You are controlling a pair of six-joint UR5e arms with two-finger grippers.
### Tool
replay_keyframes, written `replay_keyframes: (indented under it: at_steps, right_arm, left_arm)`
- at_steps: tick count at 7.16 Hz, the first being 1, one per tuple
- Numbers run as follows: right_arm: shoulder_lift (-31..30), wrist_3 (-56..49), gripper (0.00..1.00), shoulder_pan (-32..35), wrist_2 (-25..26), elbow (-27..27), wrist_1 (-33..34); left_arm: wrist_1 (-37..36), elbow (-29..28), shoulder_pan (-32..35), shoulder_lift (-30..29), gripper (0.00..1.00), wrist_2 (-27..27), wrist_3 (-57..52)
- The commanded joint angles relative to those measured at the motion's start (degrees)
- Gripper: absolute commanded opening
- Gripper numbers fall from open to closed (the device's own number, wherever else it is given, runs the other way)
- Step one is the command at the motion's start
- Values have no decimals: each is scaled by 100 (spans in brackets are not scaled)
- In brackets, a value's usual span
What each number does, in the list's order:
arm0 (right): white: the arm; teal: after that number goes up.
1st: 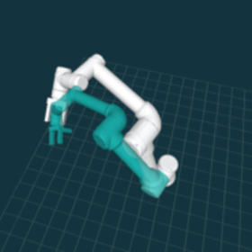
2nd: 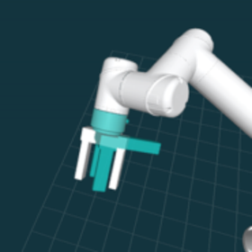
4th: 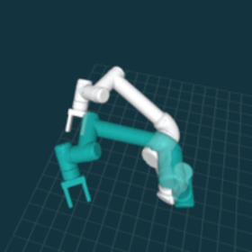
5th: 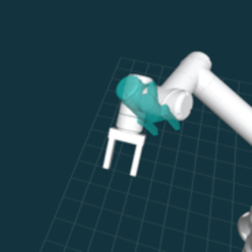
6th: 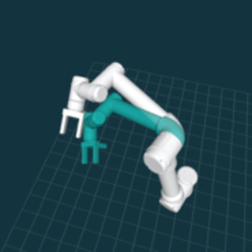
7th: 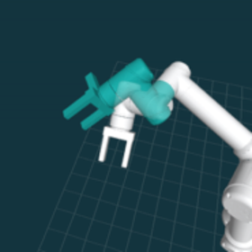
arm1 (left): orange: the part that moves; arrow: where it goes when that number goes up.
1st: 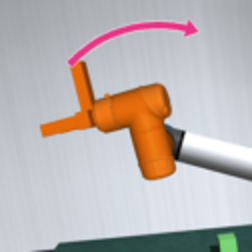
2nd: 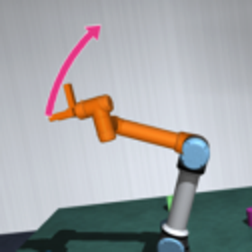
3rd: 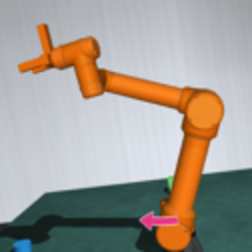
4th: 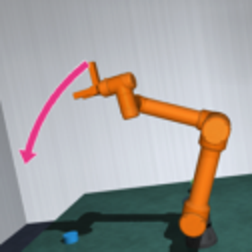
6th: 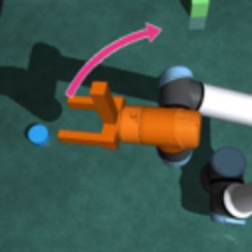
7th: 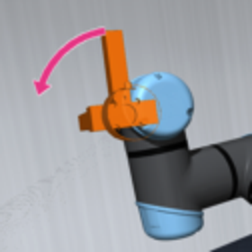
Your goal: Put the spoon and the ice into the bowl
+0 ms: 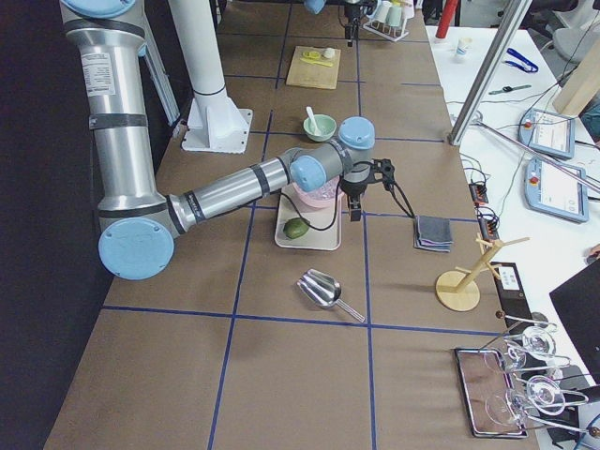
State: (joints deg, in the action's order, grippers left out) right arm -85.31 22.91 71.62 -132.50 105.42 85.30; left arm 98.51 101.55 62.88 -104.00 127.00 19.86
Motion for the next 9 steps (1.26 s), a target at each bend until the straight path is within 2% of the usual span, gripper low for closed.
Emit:
replay_keyframes:
  at_steps: [1,2,3,4,5,6,7,9]
  right_arm:
    - [-47,-2074,100,1157,-48,-511,872]
    - [-47,-2376,100,1397,-117,-844,900]
    - [-38,-2509,100,1425,-109,-1204,857]
    - [162,-2563,100,1425,-127,-1513,831]
    - [399,-2563,100,1417,-127,-1829,822]
    - [741,-2581,100,1417,-101,-2215,813]
    - [840,-2616,100,1425,-118,-2341,804]
    - [631,-2730,100,1452,-276,-2114,795]
  left_arm:
    - [-33,-1044,1204,179,88,579,-1839]
    - [-33,-1615,1636,179,88,580,-2638]
    - [-294,-1733,1953,126,88,763,-2854]
    - [-1263,-1543,2000,-92,89,895,-2874]
    - [-1351,-1524,2000,-59,91,905,-2918]
    - [-1334,-1489,2000,-24,100,905,-2840]
    - [-1317,-1497,1957,98,100,914,-2735]
    - [-1090,-1453,1939,178,100,914,-2768]
